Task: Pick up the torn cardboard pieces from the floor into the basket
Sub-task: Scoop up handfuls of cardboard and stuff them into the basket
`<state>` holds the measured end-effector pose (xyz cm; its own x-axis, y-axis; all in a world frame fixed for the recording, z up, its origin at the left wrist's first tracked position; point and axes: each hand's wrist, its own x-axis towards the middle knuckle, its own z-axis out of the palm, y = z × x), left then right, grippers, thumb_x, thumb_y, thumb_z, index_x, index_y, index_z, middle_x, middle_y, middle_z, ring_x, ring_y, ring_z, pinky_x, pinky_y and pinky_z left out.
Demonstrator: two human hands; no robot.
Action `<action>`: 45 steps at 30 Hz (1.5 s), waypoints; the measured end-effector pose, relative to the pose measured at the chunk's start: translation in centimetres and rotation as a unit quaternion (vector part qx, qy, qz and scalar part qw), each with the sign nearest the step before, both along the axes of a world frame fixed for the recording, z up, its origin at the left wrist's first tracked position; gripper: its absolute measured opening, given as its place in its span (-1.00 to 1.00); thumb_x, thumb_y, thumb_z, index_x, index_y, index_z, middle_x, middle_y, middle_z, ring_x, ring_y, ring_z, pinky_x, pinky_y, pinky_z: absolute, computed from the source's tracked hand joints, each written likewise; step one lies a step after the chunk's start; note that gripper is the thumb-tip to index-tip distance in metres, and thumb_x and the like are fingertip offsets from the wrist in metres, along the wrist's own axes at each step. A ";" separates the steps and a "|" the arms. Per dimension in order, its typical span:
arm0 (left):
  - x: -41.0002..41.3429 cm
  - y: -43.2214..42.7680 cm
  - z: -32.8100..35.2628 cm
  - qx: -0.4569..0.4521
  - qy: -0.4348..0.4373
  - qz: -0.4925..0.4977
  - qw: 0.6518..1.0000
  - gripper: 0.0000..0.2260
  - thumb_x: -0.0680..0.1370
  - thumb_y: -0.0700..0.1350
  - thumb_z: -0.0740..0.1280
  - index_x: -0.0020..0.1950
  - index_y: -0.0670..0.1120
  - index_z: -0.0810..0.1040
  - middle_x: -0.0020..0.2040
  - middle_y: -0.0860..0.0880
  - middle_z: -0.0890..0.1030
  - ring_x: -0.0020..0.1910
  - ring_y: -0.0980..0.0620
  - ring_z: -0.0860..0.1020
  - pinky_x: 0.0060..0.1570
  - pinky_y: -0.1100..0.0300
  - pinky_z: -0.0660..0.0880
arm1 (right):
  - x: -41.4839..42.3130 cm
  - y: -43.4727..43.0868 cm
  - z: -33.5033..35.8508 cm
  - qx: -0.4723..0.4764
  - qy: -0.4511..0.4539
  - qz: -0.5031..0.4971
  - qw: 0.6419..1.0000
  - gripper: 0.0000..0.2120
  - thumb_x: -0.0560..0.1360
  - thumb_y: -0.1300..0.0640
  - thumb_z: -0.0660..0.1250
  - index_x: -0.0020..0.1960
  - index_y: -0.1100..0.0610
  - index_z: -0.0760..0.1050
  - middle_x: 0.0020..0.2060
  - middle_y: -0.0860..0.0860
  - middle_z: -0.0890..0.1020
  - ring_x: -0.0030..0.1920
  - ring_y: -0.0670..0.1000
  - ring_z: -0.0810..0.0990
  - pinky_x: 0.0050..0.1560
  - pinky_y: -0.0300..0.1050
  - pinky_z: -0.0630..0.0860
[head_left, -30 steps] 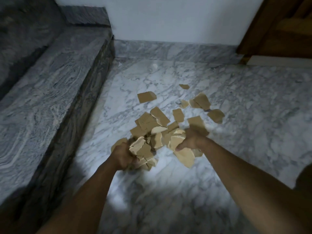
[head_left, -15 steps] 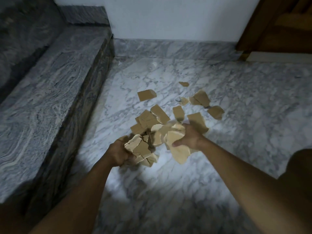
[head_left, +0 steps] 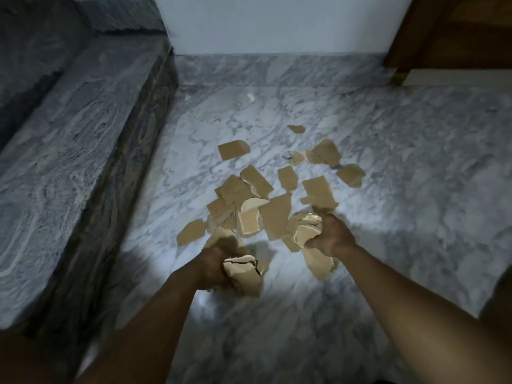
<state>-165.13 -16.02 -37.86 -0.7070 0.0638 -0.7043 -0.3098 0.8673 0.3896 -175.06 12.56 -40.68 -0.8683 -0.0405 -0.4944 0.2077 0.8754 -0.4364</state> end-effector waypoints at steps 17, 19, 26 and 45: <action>-0.4 -0.4 -1.9 -0.049 0.145 0.108 0.982 -0.37 0.33 0.00 0.51 0.37 0.12 0.41 0.30 -0.05 0.47 0.23 -0.12 0.48 0.25 0.07 0.43 | -0.2 -0.9 4.0 0.060 -0.084 0.068 0.992 -0.22 0.23 0.04 0.67 0.34 0.24 0.44 0.26 0.15 0.56 0.23 0.14 0.56 -0.01 -0.16 0.47; -0.2 -0.7 -2.2 -0.024 0.141 0.114 0.983 -0.40 0.33 -0.04 0.53 0.34 0.09 0.43 0.18 -0.05 0.59 0.14 -0.14 0.56 0.12 0.12 0.49 | -1.3 -1.4 5.6 0.007 -0.091 0.044 0.995 -0.22 0.25 0.05 0.66 0.36 0.24 0.42 0.27 0.13 0.54 0.25 0.14 0.54 -0.01 -0.14 0.46; 0.5 -1.2 -3.3 -0.017 0.141 0.128 0.982 -0.30 0.39 -0.10 0.51 0.45 0.07 0.26 0.20 -0.09 0.60 0.14 -0.15 0.56 0.04 0.11 0.49 | -3.0 -6.7 7.8 -0.001 -0.070 0.110 0.991 -0.27 0.23 0.04 0.67 0.29 0.18 0.46 0.19 0.08 0.59 0.15 0.11 0.59 -0.01 -0.11 0.53; 1.4 -1.7 -3.9 -0.047 0.168 0.108 0.979 -0.26 0.29 -0.04 0.54 0.33 0.06 0.20 0.28 -0.07 0.43 0.15 -0.12 0.47 0.09 -0.03 0.51 | 2.9 -6.0 3.6 0.084 -0.069 0.196 0.975 -0.17 0.22 0.06 0.66 0.40 -0.09 0.36 0.27 0.02 0.59 0.23 0.09 0.59 0.11 -0.14 0.53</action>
